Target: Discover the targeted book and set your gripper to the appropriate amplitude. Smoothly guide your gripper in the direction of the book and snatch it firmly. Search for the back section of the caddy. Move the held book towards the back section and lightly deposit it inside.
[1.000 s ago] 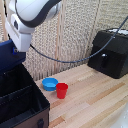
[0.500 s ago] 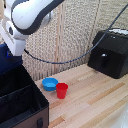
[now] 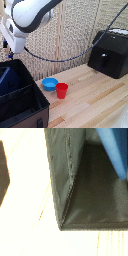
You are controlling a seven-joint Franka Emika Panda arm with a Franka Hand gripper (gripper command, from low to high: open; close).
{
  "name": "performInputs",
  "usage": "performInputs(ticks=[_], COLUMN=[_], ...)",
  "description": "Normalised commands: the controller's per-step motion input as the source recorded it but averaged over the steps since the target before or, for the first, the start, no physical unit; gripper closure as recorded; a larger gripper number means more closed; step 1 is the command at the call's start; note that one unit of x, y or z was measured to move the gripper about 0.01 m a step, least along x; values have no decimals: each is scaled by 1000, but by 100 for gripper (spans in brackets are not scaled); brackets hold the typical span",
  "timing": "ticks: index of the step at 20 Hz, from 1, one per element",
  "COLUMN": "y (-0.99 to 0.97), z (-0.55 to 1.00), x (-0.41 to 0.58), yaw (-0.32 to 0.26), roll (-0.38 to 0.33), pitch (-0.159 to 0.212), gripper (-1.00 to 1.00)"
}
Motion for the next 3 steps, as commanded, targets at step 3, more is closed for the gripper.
performInputs(ticks=[3], y=[-275], z=[581], x=[64], yaw=[-35], roll=[33], pitch=[62], gripper=[-100])
